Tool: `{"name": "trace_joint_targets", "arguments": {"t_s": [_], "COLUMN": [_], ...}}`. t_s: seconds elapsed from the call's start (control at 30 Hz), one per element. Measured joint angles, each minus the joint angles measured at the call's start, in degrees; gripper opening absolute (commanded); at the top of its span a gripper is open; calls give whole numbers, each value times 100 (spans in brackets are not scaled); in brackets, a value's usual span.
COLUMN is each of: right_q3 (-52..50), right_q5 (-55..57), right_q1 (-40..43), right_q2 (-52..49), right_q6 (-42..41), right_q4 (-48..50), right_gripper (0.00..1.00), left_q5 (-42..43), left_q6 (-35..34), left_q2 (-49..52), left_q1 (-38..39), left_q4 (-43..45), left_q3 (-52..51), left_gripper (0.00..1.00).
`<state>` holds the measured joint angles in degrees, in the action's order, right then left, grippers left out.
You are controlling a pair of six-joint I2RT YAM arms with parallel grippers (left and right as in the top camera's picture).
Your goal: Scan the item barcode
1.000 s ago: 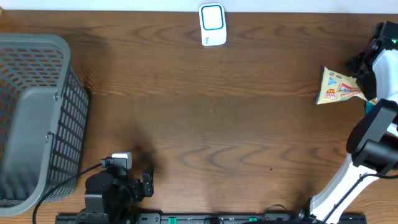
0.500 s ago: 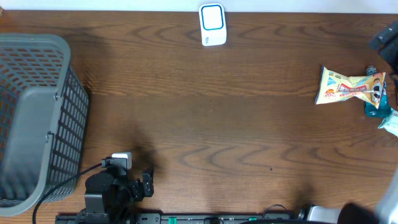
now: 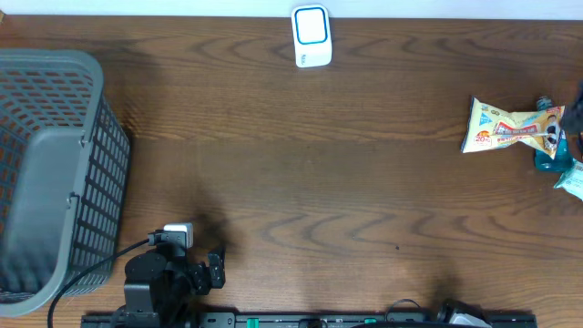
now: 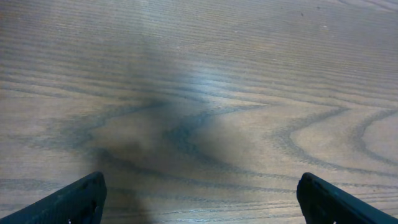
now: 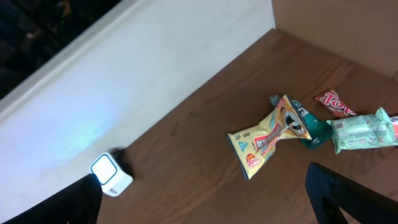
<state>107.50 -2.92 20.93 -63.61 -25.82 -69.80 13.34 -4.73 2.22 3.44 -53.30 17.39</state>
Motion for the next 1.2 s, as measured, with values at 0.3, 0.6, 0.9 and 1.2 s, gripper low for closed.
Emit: {"name": "trace_joint_targets", "arguments": {"t_s": [0.3,0.6,0.9,1.2], "right_q3": [-229,-3018,-6402,-8846], "right_q5": [-7,280,245,227], "right_q1": [-55,-656,-815,-835], "right_q2": [796,3167,5709,6269], "right_q6": [22,133,201,216], "right_q4": [-494,1773,4426,6730], "right_gripper": [99,99,99,99], "left_q5": [0,0,0,0], "left_q6": [0,0,0,0], "left_q2": [0,0,-2,-2], "left_q1": [0,0,0,0], "left_q4": [0,-2,-2,-2], "left_q3": [0,0,0,0], "left_gripper": [98,98,98,98]}}
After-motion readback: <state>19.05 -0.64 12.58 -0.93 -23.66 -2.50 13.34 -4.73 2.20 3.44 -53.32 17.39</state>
